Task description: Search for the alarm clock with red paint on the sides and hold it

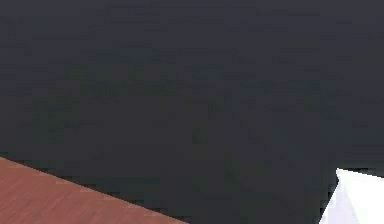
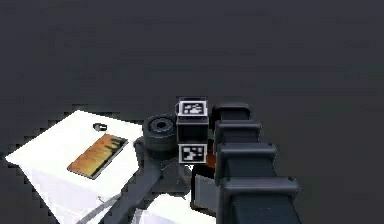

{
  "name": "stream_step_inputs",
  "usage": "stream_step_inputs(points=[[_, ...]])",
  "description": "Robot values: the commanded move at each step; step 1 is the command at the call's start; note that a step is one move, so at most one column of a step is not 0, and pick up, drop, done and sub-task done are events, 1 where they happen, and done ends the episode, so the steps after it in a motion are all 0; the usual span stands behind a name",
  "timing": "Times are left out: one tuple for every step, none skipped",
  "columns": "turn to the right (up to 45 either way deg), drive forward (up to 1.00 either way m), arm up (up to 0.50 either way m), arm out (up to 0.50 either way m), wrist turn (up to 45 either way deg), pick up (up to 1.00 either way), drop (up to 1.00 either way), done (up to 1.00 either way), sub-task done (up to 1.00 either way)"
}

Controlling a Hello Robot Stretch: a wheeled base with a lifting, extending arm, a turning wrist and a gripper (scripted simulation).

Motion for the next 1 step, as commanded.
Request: stream_step_inputs(points=[[0.0,0.0,0.0,0.0,45.0,0.0,0.0,0.0,0.0]])
